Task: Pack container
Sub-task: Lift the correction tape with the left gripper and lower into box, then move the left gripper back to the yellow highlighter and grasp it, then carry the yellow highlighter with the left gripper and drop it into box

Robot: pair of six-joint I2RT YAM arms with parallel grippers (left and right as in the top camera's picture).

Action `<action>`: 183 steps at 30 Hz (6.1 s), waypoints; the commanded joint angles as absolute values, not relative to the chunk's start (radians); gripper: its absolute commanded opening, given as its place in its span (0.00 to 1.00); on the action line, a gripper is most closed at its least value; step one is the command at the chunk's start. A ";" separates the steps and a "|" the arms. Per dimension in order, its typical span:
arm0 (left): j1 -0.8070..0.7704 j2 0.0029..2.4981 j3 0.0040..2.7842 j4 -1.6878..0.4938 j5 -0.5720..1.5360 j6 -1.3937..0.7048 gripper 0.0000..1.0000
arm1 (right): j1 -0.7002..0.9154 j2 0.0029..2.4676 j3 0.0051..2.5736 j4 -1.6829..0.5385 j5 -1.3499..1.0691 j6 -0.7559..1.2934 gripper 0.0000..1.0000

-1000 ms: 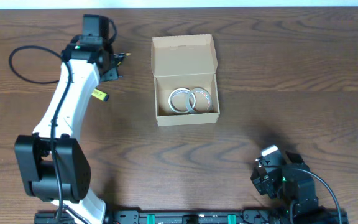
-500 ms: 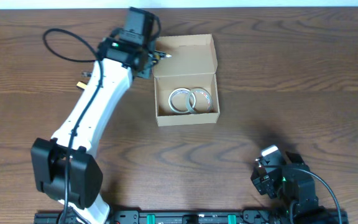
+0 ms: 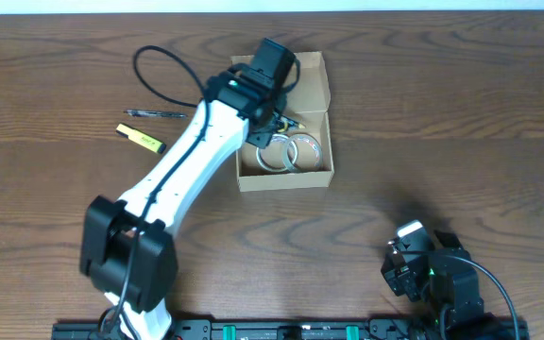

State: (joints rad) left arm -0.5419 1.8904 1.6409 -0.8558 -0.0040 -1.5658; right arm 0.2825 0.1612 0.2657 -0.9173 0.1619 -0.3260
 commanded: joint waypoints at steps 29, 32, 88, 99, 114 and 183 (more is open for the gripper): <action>-0.570 2.043 1.665 -0.858 0.041 -1.552 0.58 | 0.274 0.155 0.262 -0.921 0.168 -0.337 0.99; -0.568 2.037 1.673 -0.848 0.041 -1.555 0.59 | 0.274 0.155 0.262 -0.921 0.168 -0.337 0.99; 0.187 2.116 1.512 -0.820 0.176 -1.200 0.64 | 0.274 0.155 0.262 -0.921 0.168 -0.337 0.99; 0.187 2.125 1.512 -0.798 0.170 -1.180 0.63 | 0.274 0.155 0.262 -0.921 0.168 -0.337 0.99; 0.182 2.166 1.512 -0.800 0.177 -1.151 0.51 | 0.274 0.155 0.262 -0.921 0.168 -0.337 0.99; -0.531 2.040 1.667 -0.923 0.109 -1.396 0.26 | 0.274 0.155 0.262 -0.921 0.168 -0.337 0.99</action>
